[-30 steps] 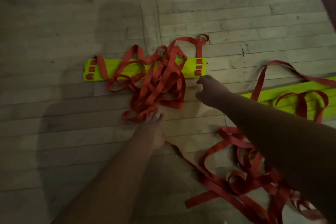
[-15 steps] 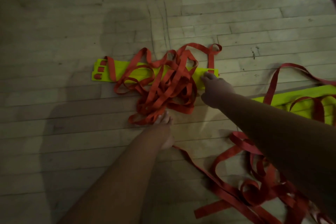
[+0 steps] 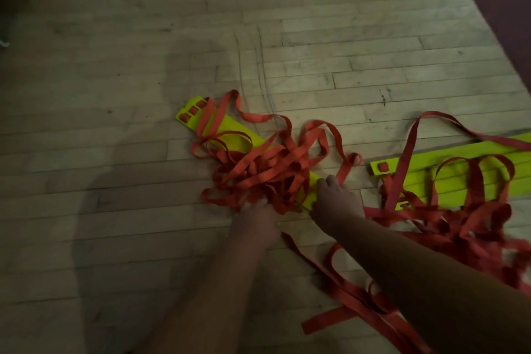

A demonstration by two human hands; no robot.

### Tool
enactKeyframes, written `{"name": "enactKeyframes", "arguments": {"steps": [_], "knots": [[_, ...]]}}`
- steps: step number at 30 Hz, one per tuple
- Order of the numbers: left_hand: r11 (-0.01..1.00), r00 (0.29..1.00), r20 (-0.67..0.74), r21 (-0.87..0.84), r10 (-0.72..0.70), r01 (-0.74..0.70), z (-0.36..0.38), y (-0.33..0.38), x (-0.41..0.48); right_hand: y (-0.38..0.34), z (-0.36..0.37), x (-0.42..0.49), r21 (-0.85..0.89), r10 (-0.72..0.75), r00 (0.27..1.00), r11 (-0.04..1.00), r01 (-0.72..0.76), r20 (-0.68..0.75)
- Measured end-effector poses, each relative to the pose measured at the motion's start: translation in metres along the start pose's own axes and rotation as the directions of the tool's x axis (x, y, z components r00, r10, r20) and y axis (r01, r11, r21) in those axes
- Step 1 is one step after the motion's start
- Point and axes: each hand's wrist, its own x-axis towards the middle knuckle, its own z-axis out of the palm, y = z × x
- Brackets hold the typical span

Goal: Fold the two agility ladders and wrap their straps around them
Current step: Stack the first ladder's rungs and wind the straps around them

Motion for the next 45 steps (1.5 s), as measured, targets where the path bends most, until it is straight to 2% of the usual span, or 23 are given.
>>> {"name": "enactKeyframes", "arguments": {"steps": [2,5,8,11,15,17,20,23,24,26,28,32,34,37,41,45], "knots": [[0.999,0.999,-0.045,-0.035,-0.011,0.009,0.007,0.000,0.001,-0.001,0.004,0.003,-0.038,0.007,1.000,0.999,-0.007,0.008],[0.964,0.986,-0.132,-0.258,-0.100,0.063,0.004,0.007,0.002,-0.001,0.009,0.008,-0.121,-0.043,0.999,0.992,0.046,0.034],[0.836,0.971,-0.161,-0.545,-0.179,0.063,-0.010,0.012,0.004,-0.004,0.013,0.012,-0.147,-0.085,0.996,0.985,0.085,0.006],[0.803,0.972,-0.155,-0.593,-0.176,0.051,-0.024,0.010,0.006,-0.004,0.017,0.013,-0.134,-0.098,0.994,0.987,0.090,-0.050],[0.735,0.982,-0.056,-0.671,-0.183,0.099,-0.041,0.010,0.007,-0.004,0.022,0.015,-0.155,-0.071,0.997,0.985,0.074,0.029],[0.654,0.976,-0.066,-0.752,-0.205,0.087,-0.042,0.006,0.011,-0.005,0.023,0.014,-0.114,-0.044,0.996,0.992,0.052,0.073],[0.457,0.969,-0.048,-0.887,-0.241,0.070,-0.023,-0.013,0.036,-0.008,0.021,0.010,-0.030,-0.009,0.988,0.999,0.014,0.155],[0.313,0.954,0.010,-0.944,-0.298,0.107,-0.029,-0.008,0.028,-0.007,0.023,0.001,0.138,0.004,0.965,0.990,-0.041,0.261],[0.325,0.951,0.015,-0.938,-0.310,0.121,-0.033,-0.005,0.021,-0.007,0.023,-0.003,0.215,0.004,0.959,0.974,-0.068,0.284],[0.420,0.945,-0.045,-0.902,-0.325,0.102,-0.047,0.004,0.001,-0.008,0.019,-0.014,0.354,0.006,0.952,0.927,-0.120,0.306],[0.479,0.926,-0.109,-0.874,-0.362,0.084,-0.060,0.011,-0.017,-0.009,0.009,-0.026,0.387,0.014,0.952,0.912,-0.137,0.305],[0.466,0.884,-0.100,-0.873,-0.456,0.142,-0.088,0.016,-0.043,-0.013,-0.019,-0.051,0.523,-0.039,0.952,0.842,-0.132,0.304],[0.480,0.876,-0.118,-0.866,-0.468,0.140,-0.105,0.021,-0.056,-0.019,-0.040,-0.070,0.592,-0.051,0.932,0.785,-0.185,0.358],[0.465,0.862,-0.166,-0.881,-0.478,0.088,-0.130,0.026,-0.066,-0.028,-0.073,-0.098,0.626,-0.059,0.905,0.741,-0.243,0.421],[0.476,0.858,-0.282,-0.878,-0.429,-0.050,-0.185,0.042,-0.101,-0.030,-0.118,-0.140,0.625,-0.091,0.880,0.738,-0.255,0.466],[0.611,0.862,-0.366,-0.787,-0.351,-0.086,-0.239,0.042,-0.146,-0.027,-0.154,-0.192,0.630,-0.114,0.863,0.731,-0.263,0.492]]}}
